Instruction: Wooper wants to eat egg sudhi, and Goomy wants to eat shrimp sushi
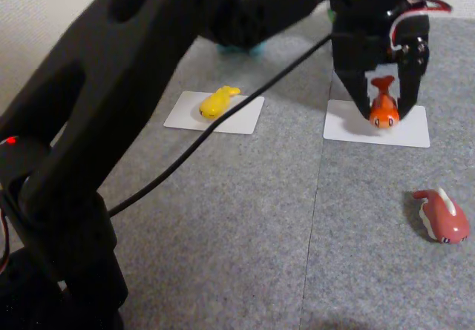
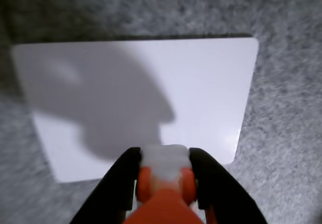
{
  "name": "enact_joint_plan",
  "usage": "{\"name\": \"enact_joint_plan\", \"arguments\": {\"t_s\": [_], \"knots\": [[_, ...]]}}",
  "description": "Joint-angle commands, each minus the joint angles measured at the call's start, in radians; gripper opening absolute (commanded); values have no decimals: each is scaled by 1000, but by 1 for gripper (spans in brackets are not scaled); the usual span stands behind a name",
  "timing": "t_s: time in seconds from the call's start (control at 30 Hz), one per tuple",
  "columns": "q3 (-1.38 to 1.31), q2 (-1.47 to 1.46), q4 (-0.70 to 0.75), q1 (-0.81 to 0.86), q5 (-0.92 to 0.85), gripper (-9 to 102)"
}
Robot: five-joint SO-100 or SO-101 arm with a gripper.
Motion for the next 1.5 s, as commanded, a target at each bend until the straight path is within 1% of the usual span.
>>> {"name": "enact_joint_plan", "arguments": {"t_s": [0.0,0.13,0.23,0.33,0.8,1.13,1.2,1.47], "knots": [[-80,5,-29,0,5,0],[-80,2,-28,-11,18,1],[-80,2,-41,-11,20,6],[-80,0,-69,-11,18,8],[-80,0,-72,-15,18,9],[-80,0,-72,-64,20,9],[-80,-5,-91,-71,20,9],[-80,-6,-98,-60,18,9]]}}
